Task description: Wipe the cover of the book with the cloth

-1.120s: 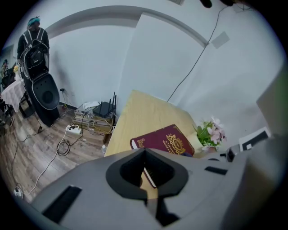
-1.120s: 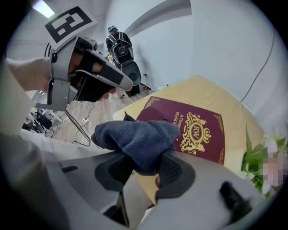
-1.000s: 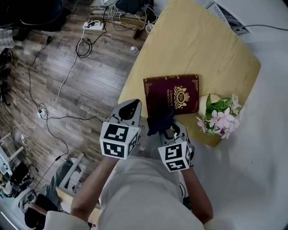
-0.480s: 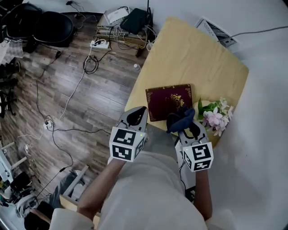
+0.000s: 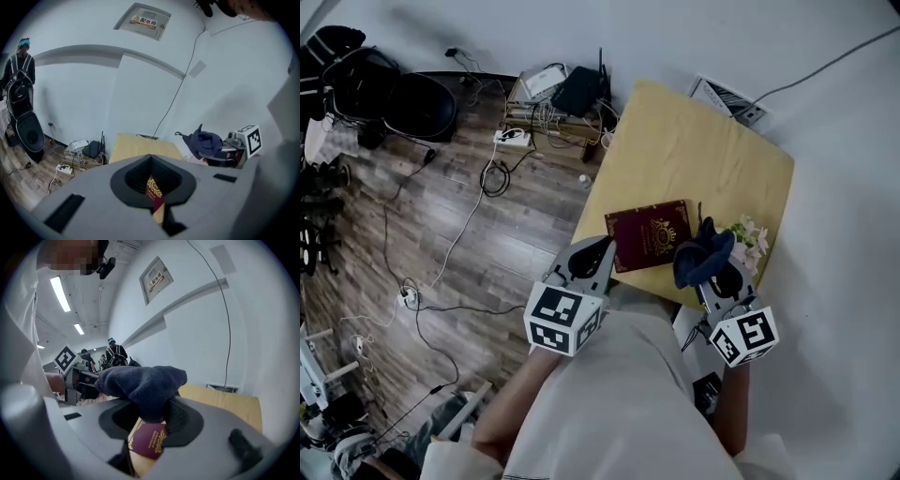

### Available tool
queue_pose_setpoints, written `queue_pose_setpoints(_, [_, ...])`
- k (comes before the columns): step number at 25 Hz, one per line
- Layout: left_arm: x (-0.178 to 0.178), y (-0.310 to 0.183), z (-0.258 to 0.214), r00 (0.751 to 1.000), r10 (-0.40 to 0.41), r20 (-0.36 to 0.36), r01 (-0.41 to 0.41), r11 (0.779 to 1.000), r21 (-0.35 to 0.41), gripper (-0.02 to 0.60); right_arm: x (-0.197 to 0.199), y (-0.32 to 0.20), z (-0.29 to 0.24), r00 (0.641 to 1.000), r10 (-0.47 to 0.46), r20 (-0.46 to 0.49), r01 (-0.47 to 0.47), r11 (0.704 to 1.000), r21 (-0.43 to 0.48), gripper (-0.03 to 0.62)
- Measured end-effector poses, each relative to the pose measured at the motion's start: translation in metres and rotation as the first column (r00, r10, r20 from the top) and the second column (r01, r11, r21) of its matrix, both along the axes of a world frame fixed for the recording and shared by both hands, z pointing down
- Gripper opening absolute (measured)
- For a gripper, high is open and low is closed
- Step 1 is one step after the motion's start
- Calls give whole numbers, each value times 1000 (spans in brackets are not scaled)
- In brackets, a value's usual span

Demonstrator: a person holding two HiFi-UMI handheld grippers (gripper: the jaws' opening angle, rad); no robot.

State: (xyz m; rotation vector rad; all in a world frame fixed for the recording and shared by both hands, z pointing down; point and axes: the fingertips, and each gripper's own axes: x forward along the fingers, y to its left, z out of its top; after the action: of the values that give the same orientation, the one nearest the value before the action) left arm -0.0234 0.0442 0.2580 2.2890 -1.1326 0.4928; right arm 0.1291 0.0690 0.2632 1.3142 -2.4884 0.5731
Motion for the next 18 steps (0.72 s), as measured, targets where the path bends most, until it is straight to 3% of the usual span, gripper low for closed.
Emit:
queue_pose_setpoints(9, [10,2,-77,998,46,-37,-37,980,197,8,16,10,-95,1000,18,-20,-13,975,221,149])
queue_pose_setpoints(14, [23,2,-96,996,66,-56,-51,968,246,8,40,13,-123,998,57,-12,-51,959,278,149])
queue_pose_setpoints(18, [31,0,-102,996,62,-63,-43,963,267,8,44,20,-120,999,41,-30,-32,962,271,143])
